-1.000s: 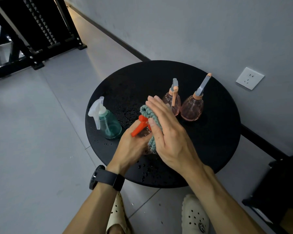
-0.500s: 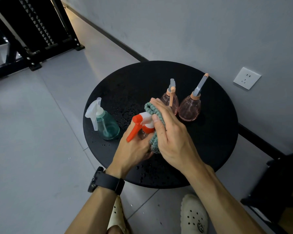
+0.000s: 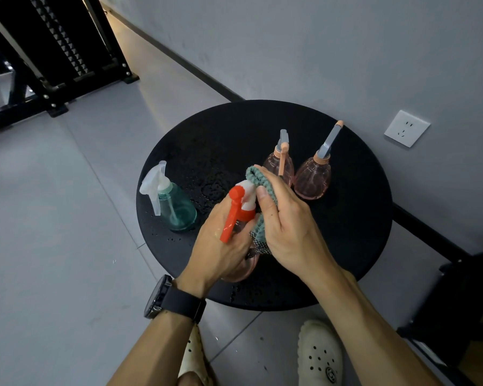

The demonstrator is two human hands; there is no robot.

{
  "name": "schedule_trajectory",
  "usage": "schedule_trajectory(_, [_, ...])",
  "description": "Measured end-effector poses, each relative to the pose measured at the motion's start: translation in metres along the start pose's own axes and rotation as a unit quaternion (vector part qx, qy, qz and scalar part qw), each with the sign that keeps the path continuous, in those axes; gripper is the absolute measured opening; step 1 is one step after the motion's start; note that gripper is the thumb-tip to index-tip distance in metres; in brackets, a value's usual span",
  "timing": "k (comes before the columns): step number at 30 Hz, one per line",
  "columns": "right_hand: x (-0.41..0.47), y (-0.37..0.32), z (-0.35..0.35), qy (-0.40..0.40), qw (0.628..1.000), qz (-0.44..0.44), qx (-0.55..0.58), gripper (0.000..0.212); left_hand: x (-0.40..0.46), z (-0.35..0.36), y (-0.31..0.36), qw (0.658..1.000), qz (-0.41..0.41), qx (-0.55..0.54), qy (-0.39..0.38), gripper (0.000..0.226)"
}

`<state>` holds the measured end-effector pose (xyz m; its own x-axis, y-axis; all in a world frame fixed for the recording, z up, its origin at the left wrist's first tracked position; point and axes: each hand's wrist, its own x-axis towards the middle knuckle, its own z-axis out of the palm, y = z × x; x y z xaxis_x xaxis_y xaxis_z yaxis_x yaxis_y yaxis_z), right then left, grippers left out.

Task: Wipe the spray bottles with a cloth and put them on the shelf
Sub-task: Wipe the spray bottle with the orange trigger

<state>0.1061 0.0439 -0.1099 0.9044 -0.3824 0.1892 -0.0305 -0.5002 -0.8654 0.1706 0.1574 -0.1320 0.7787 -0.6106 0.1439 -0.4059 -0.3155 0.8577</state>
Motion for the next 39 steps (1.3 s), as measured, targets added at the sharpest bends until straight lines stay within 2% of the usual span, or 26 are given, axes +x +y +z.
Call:
schedule_trajectory(2, [0.001, 0.002, 0.002, -0.008, 1.000, 0.010, -0.003, 0.045, -0.002, 0.000, -0.001, 1.000, -0.006, 0.002, -0.014, 0.044])
schedule_trajectory(4, [0.001, 0.004, 0.003, -0.009, 1.000, 0.018, -0.002, 0.045, -0.004, 0.001, 0.000, 0.999, -0.009, 0.012, -0.029, 0.043])
schedule_trajectory(7, [0.003, 0.008, 0.005, 0.001, 0.999, 0.035, 0.016, 0.043, -0.002, 0.002, 0.002, 0.997, -0.065, -0.022, -0.042, 0.047])
schedule_trajectory(10, [0.002, 0.006, 0.007, 0.010, 0.998, 0.044, 0.049, 0.040, 0.003, 0.001, -0.002, 0.996, -0.074, -0.003, -0.047, 0.022])
schedule_trajectory(11, [0.001, 0.004, 0.008, 0.020, 0.997, 0.040, 0.058, 0.040, 0.004, 0.001, -0.003, 0.995, -0.092, -0.001, -0.046, 0.020])
schedule_trajectory(14, [-0.002, -0.007, 0.009, 0.075, 0.996, -0.042, 0.035, 0.042, 0.007, -0.001, -0.003, 0.992, -0.115, 0.000, -0.051, 0.034])
schedule_trajectory(17, [-0.006, -0.010, 0.018, 0.080, 0.982, -0.171, -0.022, 0.044, 0.007, -0.002, -0.013, 0.995, -0.077, 0.033, -0.055, 0.024])
schedule_trajectory(19, [-0.007, -0.008, 0.027, 0.056, 0.978, -0.198, -0.039, 0.041, 0.004, -0.002, -0.019, 0.993, -0.052, 0.097, -0.053, 0.045])
schedule_trajectory(20, [-0.007, -0.006, 0.030, 0.048, 0.978, -0.198, -0.045, 0.040, 0.003, -0.002, -0.021, 0.991, -0.047, 0.112, -0.050, 0.055])
schedule_trajectory(22, [-0.007, -0.003, 0.033, 0.042, 0.980, -0.188, -0.056, 0.040, 0.003, -0.003, -0.025, 0.991, -0.041, 0.122, -0.039, 0.058])
schedule_trajectory(26, [-0.007, 0.002, 0.033, 0.030, 0.983, -0.171, -0.061, 0.041, 0.004, -0.004, -0.017, 0.995, -0.084, 0.046, 0.012, 0.030])
schedule_trajectory(30, [-0.009, 0.004, 0.031, 0.014, 0.987, -0.152, -0.060, 0.041, 0.005, -0.009, -0.016, 0.991, -0.122, 0.036, 0.051, 0.007])
schedule_trajectory(34, [-0.013, 0.004, 0.030, 0.006, 0.991, -0.128, -0.032, 0.042, 0.007, -0.012, -0.010, 0.989, -0.130, 0.025, 0.070, 0.021])
schedule_trajectory(36, [-0.014, 0.004, 0.027, 0.023, 0.993, -0.113, -0.010, 0.041, 0.008, -0.012, -0.008, 0.988, -0.128, 0.020, 0.081, 0.015])
schedule_trajectory(39, [-0.012, 0.004, 0.021, 0.111, 0.991, -0.078, 0.022, 0.039, 0.009, -0.010, -0.012, 0.986, -0.128, 0.042, 0.096, 0.017])
